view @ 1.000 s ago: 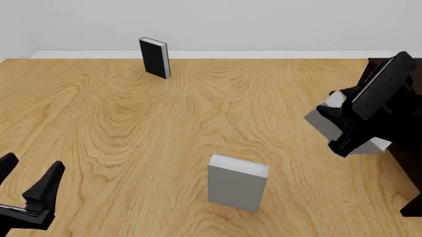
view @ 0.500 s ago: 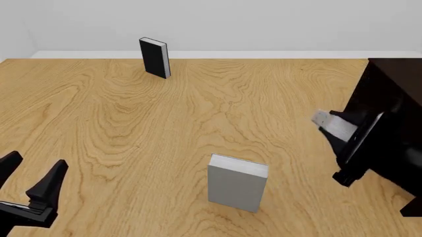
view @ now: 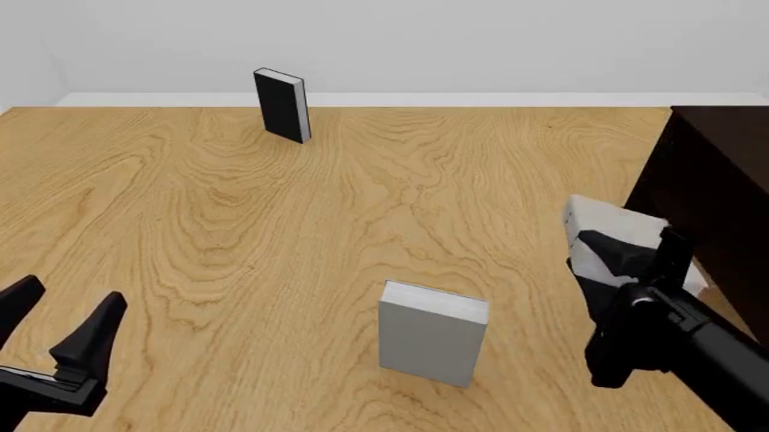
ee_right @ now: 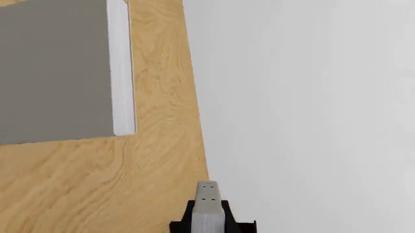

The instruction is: Pick up the book on the right and place it on the cabinet shelf.

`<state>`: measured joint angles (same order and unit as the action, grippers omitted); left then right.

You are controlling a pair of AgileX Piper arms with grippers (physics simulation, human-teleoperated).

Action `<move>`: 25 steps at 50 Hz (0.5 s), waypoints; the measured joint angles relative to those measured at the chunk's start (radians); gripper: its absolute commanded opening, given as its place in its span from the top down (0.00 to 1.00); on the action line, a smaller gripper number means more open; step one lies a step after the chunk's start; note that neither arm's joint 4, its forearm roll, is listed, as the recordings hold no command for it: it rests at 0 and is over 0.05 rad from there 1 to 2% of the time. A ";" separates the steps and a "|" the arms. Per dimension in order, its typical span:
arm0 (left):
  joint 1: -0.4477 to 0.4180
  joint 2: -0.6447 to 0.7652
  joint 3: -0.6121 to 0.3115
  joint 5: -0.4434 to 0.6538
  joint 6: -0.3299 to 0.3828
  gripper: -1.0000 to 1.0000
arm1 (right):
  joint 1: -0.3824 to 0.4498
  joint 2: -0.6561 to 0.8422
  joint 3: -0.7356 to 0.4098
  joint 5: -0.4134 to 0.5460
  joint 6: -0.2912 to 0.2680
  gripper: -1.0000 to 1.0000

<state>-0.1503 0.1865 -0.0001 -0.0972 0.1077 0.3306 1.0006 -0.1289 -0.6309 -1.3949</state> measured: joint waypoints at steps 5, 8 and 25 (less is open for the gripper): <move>-0.001 -0.004 0.000 0.006 0.002 0.00 | -0.001 0.059 0.029 -0.110 -0.043 1.00; -0.002 -0.006 0.000 0.009 0.003 0.00 | -0.007 0.088 0.041 -0.164 -0.064 1.00; -0.004 -0.008 0.000 0.012 0.008 0.00 | -0.041 0.181 0.057 -0.318 -0.126 1.00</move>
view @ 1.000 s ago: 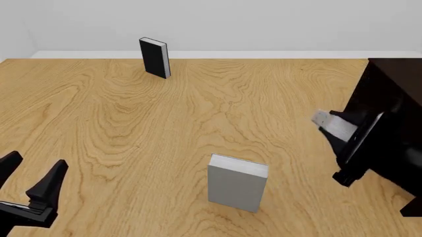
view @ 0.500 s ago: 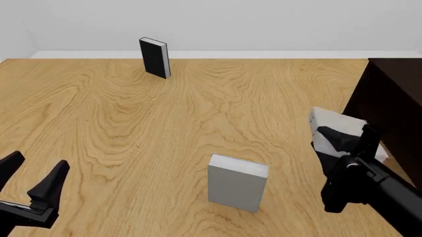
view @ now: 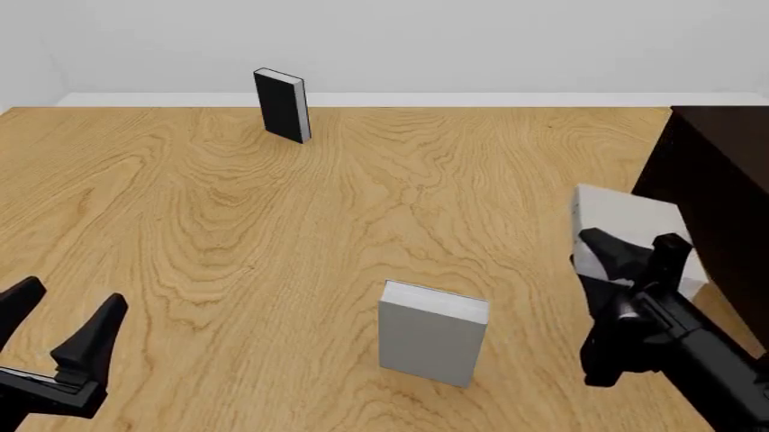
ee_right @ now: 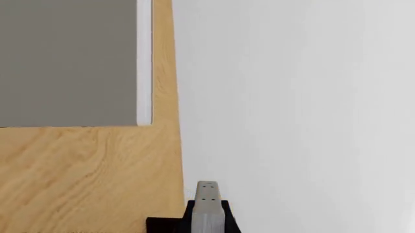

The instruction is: Pick up the book on the right and place it on the cabinet shelf.

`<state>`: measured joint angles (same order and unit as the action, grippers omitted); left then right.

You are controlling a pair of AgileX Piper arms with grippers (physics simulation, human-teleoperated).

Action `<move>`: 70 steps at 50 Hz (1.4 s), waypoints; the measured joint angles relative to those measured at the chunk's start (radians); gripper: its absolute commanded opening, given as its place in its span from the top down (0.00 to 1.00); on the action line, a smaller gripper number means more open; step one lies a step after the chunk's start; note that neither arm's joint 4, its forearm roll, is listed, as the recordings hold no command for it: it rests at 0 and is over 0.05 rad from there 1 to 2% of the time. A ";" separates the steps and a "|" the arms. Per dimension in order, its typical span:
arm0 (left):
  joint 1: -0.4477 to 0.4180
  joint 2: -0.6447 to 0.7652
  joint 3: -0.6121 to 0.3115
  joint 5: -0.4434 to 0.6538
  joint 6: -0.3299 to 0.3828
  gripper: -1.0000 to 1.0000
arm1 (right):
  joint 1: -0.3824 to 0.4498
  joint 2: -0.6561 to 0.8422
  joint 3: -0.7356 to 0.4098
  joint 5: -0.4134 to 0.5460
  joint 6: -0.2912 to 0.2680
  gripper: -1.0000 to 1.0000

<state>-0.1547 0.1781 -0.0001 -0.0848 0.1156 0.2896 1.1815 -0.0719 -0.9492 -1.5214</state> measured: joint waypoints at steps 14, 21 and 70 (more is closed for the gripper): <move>-0.003 0.004 0.000 -0.002 0.001 0.00 | -0.054 0.055 -0.001 -0.073 -0.013 1.00; -0.002 0.000 0.000 0.003 0.001 0.00 | -0.082 0.088 0.001 -0.106 -0.021 1.00; -0.007 0.026 0.000 -0.013 0.005 0.00 | -0.222 0.219 0.026 -0.217 -0.077 1.00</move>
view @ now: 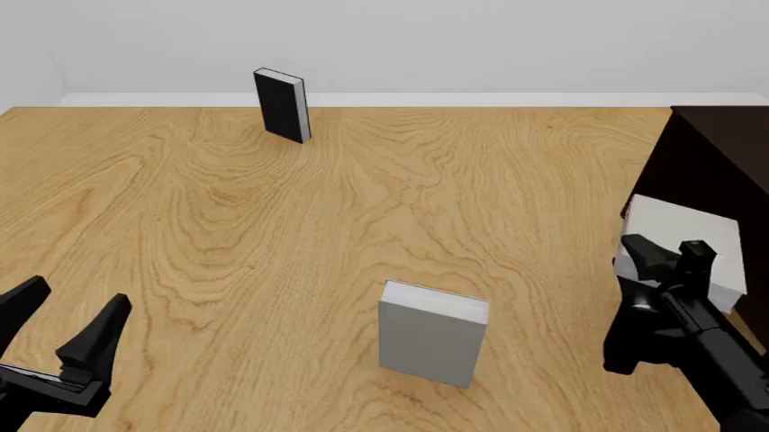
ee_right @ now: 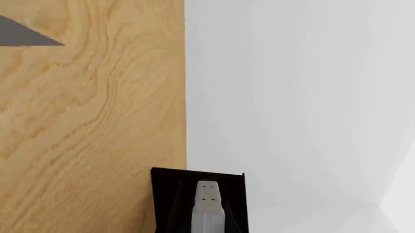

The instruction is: Pick up the book on the right and place it on the cabinet shelf.

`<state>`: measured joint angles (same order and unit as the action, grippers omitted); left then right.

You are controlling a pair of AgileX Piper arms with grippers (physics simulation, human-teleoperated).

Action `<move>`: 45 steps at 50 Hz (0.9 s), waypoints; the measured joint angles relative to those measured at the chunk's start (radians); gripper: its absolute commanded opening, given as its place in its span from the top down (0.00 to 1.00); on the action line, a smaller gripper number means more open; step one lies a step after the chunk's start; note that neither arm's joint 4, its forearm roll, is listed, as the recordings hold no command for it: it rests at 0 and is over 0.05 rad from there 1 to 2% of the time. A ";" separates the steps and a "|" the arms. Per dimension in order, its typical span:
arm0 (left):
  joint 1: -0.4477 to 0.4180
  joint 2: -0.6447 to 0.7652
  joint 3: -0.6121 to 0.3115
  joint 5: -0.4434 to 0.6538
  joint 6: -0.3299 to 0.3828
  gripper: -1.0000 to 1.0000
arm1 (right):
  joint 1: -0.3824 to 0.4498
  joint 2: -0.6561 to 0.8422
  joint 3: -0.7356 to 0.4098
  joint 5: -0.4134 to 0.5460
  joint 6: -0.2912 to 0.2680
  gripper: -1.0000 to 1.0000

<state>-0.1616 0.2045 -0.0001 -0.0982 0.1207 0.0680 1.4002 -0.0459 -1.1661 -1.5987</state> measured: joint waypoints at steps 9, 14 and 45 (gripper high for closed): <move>-0.003 0.006 0.000 -0.004 0.003 0.00 | -0.033 0.016 0.012 -0.022 -0.006 1.00; -0.004 0.008 0.000 -0.005 0.003 0.00 | -0.048 0.022 0.017 -0.028 -0.010 1.00; -0.007 -0.002 0.000 0.007 0.007 0.00 | -0.113 0.070 -0.018 -0.037 -0.043 1.00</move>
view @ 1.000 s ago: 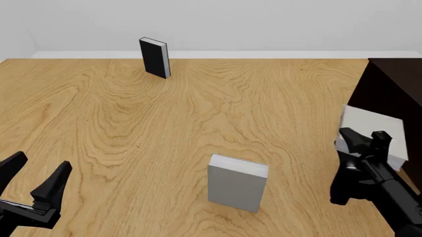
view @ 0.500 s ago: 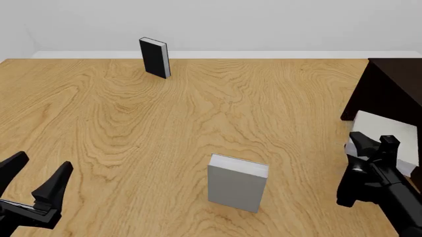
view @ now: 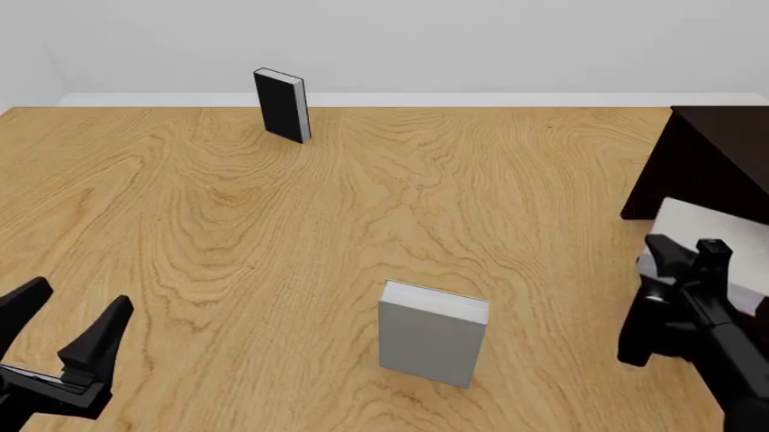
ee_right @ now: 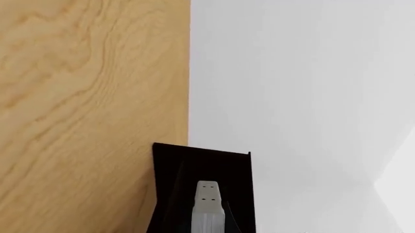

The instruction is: Pick up the book on the right and place it on the cabinet shelf.

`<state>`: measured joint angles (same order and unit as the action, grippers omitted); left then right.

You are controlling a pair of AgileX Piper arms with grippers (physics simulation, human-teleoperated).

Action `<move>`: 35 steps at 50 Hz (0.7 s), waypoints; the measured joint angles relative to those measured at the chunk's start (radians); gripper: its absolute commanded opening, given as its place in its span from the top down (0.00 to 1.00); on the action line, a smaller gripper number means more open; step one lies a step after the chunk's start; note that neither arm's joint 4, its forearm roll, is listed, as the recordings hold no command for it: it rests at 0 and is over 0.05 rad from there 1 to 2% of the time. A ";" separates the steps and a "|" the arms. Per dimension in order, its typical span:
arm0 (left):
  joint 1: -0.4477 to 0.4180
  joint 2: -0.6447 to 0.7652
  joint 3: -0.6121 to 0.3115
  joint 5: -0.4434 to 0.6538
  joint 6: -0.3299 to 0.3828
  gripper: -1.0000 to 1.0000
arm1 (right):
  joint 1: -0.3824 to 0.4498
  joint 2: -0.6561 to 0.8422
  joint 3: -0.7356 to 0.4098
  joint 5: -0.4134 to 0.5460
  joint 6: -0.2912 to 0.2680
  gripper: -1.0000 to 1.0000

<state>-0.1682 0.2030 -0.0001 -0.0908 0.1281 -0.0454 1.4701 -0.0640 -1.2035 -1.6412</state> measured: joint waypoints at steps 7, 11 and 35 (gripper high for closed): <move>0.001 -0.004 0.000 0.005 0.001 0.00 | -0.011 0.023 -0.024 0.000 -0.003 1.00; 0.002 -0.005 0.000 0.007 0.002 0.00 | -0.019 0.037 -0.036 0.000 -0.005 1.00; 0.005 -0.016 0.000 0.021 0.005 0.00 | -0.073 0.091 -0.077 0.013 -0.006 1.00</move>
<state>-0.1633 0.1869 0.0000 -0.0695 0.1331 -0.1183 1.5608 -0.1413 -1.1907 -1.6474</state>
